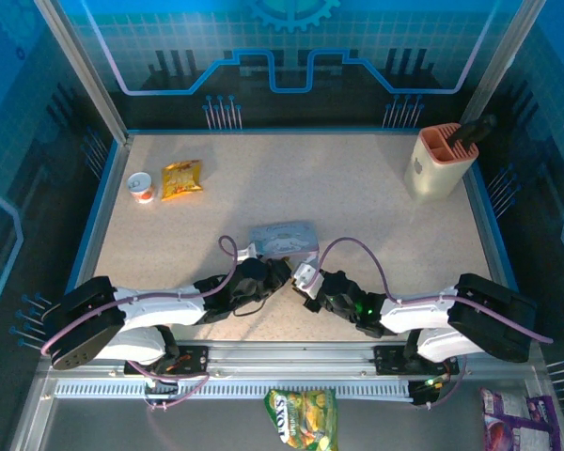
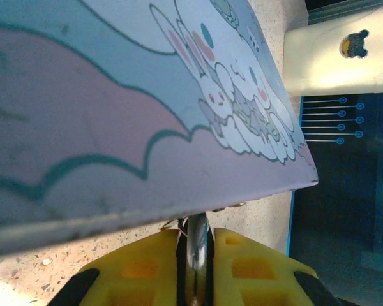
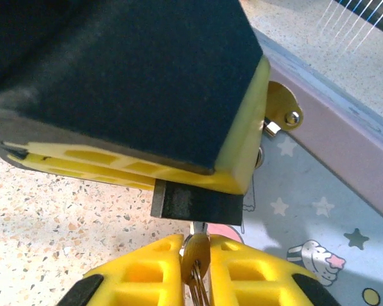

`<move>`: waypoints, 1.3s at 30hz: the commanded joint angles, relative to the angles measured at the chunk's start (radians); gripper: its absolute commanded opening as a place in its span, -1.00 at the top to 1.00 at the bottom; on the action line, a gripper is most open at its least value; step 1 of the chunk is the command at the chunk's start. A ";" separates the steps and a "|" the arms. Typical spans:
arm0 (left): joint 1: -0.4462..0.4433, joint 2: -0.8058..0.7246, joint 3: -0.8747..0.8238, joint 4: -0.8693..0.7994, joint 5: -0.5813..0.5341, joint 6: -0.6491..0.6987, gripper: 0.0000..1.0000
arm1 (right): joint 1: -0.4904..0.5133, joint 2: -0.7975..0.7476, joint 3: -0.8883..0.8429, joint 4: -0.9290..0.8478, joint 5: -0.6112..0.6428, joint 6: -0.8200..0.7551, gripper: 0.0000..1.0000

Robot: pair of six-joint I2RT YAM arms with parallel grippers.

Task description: Unlock the padlock with the key

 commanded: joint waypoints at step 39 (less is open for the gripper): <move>0.110 0.214 0.251 -0.290 0.092 0.330 0.58 | -0.161 0.218 0.015 0.094 -0.321 1.003 0.84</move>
